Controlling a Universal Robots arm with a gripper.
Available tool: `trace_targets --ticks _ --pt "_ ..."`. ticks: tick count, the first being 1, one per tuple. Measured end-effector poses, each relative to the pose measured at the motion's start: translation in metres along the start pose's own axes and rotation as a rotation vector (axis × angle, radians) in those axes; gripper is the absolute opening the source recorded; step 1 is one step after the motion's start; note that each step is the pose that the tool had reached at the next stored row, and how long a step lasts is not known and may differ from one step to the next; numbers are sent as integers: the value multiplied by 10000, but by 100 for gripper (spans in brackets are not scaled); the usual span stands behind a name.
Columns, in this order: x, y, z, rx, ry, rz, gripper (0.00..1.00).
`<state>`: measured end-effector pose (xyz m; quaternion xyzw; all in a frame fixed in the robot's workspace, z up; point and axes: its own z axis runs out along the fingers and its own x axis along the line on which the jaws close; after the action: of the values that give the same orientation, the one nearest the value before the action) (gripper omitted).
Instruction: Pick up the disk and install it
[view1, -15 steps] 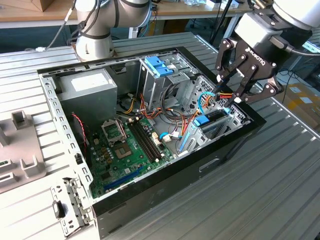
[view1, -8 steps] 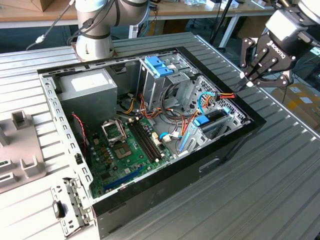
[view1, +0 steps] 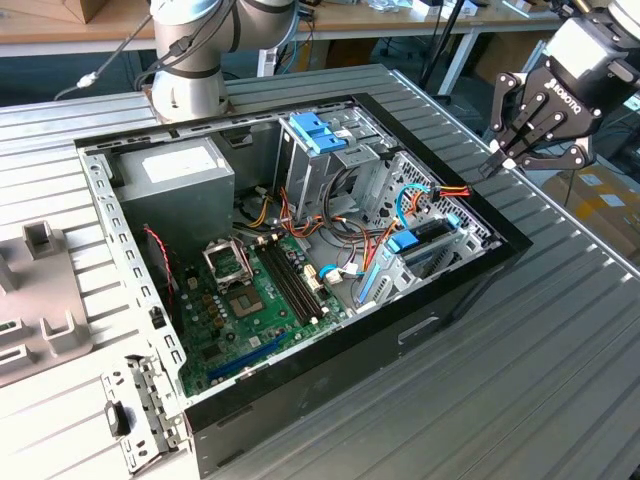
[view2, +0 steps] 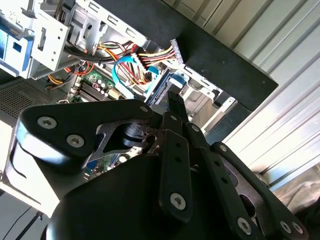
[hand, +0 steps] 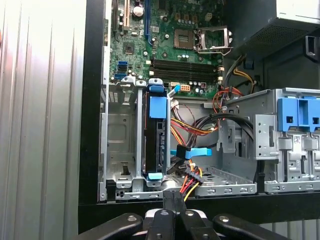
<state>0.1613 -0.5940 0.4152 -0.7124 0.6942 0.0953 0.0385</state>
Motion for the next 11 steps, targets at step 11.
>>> trace_targets --ticks 11 --pt "2 -11 7 0 -1 -2 11"
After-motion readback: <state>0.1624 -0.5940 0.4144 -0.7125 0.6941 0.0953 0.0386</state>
